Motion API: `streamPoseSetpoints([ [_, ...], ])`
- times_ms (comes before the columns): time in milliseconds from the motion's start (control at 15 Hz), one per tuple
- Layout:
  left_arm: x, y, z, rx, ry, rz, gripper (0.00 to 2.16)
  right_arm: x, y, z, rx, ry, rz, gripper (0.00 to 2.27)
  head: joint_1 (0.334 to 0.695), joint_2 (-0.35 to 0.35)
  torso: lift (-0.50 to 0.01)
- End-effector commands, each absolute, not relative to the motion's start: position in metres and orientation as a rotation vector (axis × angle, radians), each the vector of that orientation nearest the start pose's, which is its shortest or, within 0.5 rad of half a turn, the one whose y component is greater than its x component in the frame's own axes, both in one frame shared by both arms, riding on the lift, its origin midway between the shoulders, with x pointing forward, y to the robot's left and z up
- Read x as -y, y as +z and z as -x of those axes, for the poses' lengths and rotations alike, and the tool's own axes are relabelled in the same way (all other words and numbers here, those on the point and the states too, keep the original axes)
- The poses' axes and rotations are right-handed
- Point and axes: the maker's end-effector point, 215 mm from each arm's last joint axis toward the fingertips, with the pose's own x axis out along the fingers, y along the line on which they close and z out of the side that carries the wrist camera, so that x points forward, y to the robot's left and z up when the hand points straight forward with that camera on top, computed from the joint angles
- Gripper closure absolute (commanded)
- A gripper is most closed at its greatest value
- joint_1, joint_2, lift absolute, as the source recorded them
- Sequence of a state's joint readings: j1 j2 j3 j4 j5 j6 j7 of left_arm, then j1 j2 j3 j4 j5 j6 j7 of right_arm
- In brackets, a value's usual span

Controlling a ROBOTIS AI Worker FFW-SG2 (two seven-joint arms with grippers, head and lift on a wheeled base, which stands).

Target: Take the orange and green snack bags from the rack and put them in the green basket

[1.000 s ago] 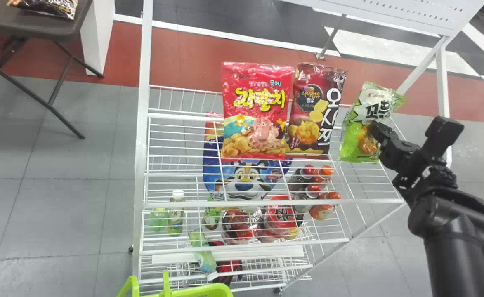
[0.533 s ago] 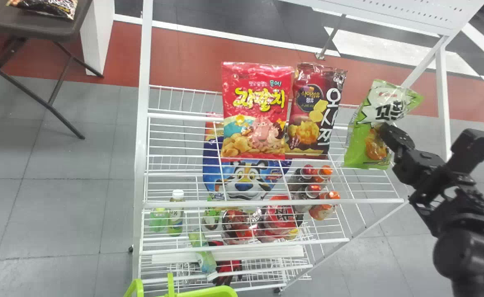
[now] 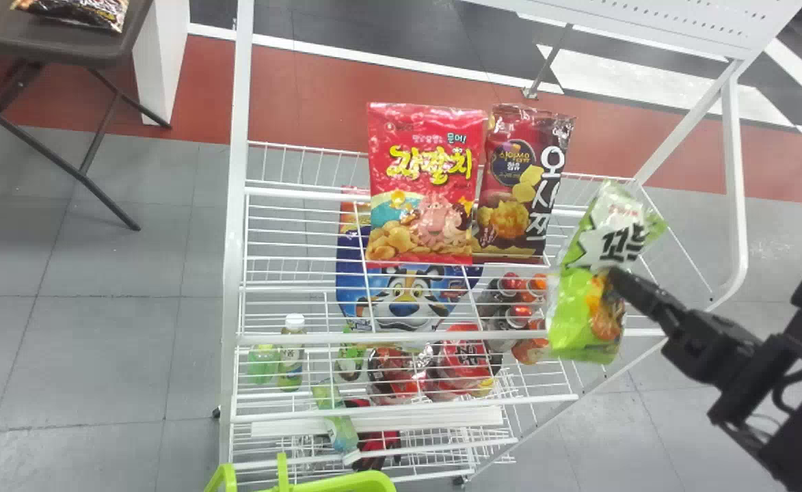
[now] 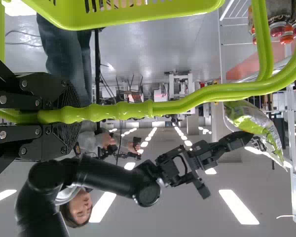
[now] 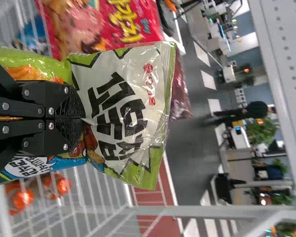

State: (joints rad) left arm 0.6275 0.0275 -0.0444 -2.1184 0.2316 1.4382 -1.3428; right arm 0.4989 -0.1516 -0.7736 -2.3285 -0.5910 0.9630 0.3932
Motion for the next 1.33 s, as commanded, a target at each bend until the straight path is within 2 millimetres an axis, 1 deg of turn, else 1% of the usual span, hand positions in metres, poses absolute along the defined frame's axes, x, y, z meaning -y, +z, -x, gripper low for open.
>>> streamPoseSetpoints([
  [0,0.015,-0.413,-0.105,-1.185,-1.252,1.168,2.15,0.405,-0.362,-0.334,-0.571,0.067,-0.384,2.22,0.695,-0.35,0.0],
  [67,0.015,-0.413,-0.105,-1.185,-1.252,1.168,2.15,0.392,-0.371,-0.324,-0.613,0.093,-0.416,2.22,0.695,-0.35,0.0],
  [200,0.015,-0.413,-0.106,-1.182,-1.252,1.164,2.15,0.36,-0.392,-0.304,-0.712,0.161,-0.493,2.22,0.695,-0.35,0.0],
  [333,0.015,-0.414,-0.106,-1.183,-1.249,1.162,2.15,0.332,-0.407,-0.292,-0.775,0.215,-0.52,2.22,0.695,-0.35,0.0],
  [400,0.015,-0.414,-0.107,-1.182,-1.249,1.161,2.15,0.312,-0.418,-0.283,-0.823,0.252,-0.54,2.22,0.695,-0.35,0.0],
  [600,0.016,-0.414,-0.11,-1.178,-1.251,1.152,2.15,0.261,-0.439,-0.261,-0.915,0.352,-0.569,2.22,0.695,-0.35,0.0],
  [667,0.016,-0.415,-0.11,-1.18,-1.25,1.153,2.15,0.242,-0.449,-0.247,-0.979,0.386,-0.582,2.22,0.695,-0.35,0.0],
  [733,0.016,-0.416,-0.111,-1.181,-1.247,1.153,2.15,0.225,-0.459,-0.238,-1.025,0.412,-0.575,2.22,0.695,-0.35,0.0],
  [1000,0.016,-0.416,-0.114,-1.184,-1.246,1.149,2.15,0.17,-0.476,-0.198,-1.174,0.536,-0.573,2.22,0.695,-0.35,0.0],
  [1133,0.017,-0.416,-0.116,-1.189,-1.243,1.148,2.15,0.149,-0.48,-0.177,-1.24,0.596,-0.559,2.22,0.695,-0.35,0.0],
  [1267,0.018,-0.418,-0.116,-1.195,-1.242,1.147,2.15,0.129,-0.482,-0.164,-1.279,0.646,-0.562,2.22,0.695,-0.35,0.0],
])
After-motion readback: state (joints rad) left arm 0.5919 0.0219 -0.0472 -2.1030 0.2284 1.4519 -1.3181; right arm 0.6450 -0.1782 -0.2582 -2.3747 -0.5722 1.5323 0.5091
